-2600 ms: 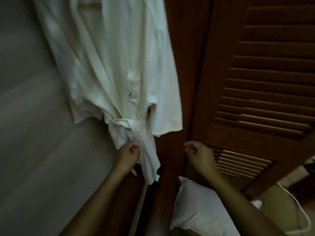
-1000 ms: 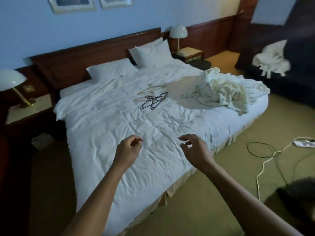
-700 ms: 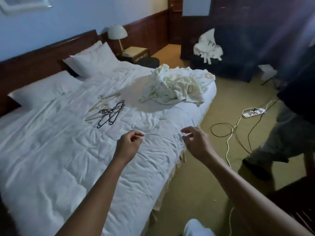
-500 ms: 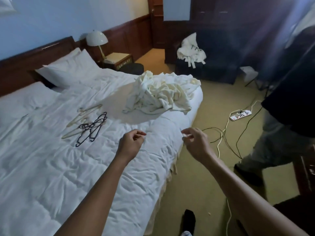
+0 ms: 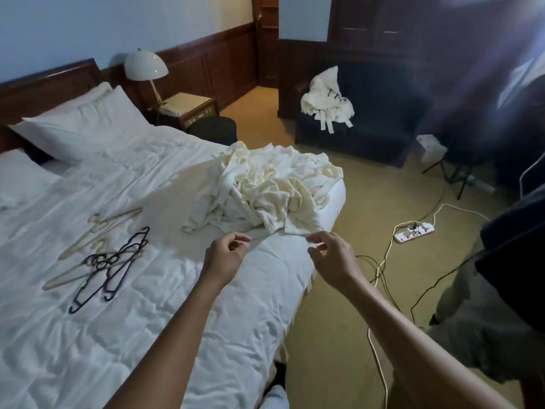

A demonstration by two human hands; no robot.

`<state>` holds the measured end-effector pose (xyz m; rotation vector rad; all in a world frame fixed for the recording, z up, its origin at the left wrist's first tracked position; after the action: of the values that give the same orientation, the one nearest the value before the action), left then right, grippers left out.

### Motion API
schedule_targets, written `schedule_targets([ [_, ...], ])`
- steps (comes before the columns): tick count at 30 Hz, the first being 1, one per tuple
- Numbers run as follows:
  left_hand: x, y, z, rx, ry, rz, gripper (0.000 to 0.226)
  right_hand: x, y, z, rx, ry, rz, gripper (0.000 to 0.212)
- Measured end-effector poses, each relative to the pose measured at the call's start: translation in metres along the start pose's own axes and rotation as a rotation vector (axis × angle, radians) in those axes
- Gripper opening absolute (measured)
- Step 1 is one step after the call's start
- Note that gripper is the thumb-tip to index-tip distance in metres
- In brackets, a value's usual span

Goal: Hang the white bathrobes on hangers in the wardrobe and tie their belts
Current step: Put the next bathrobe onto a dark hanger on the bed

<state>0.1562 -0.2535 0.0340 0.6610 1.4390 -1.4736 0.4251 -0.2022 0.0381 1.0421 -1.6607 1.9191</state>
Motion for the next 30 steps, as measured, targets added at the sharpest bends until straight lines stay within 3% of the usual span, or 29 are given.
schedule_targets([
  [11, -0.009, -0.012, -0.197, 0.058, -0.057, 0.065, 0.014, -0.011, 0.008, -0.19, 0.065, 0.07, 0.026, 0.026],
  [21, 0.005, -0.012, -0.3, 0.055, -0.166, 0.076, 0.014, -0.033, 0.042, -0.351, 0.201, 0.047, 0.106, 0.029],
  [30, 0.048, 0.005, -0.347, -0.119, -0.424, 0.141, 0.041, -0.081, 0.11, -0.493, 0.535, 0.048, 0.39, 0.068],
])
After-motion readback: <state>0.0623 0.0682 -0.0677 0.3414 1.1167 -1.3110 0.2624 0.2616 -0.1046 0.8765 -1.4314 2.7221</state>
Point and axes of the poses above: each hand's wrist, its own z-axis away from the middle knuckle, its own y-axis out of the palm, x = y × z, the point moved 6 cm from there along -z, towards the middle knuckle, and after that the axes turned 8 degrees about x, right-handed, at the moved point
